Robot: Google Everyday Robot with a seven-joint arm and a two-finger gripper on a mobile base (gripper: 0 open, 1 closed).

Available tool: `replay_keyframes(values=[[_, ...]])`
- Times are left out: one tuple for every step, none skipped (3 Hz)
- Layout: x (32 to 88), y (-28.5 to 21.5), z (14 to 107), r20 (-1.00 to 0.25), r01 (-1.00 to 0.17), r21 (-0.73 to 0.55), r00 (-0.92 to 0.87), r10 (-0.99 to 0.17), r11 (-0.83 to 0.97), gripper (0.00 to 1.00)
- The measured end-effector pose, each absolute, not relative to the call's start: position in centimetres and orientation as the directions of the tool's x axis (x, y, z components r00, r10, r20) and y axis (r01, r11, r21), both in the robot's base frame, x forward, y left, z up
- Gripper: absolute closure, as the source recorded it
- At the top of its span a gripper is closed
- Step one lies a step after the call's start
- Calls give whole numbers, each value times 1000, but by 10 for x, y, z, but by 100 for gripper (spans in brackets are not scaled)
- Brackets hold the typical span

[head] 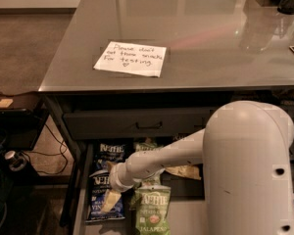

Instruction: Pick blue chip bag from middle drawer and place on counter

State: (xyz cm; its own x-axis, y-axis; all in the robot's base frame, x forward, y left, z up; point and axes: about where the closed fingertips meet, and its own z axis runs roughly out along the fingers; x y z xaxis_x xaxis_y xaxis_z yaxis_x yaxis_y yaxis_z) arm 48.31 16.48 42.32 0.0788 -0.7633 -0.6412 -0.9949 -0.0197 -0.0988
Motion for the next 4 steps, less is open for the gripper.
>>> replay_keyframes(values=[[486,163,409,-653,-996,-93,74,-754,-16,0],[490,162,392,-663,-996,-86,74,-745,-22,0],[493,163,378,-666,-996,-80,79,-742,-34,0],[491,165,372,-667,-996,-75,85,-741,-47,18]])
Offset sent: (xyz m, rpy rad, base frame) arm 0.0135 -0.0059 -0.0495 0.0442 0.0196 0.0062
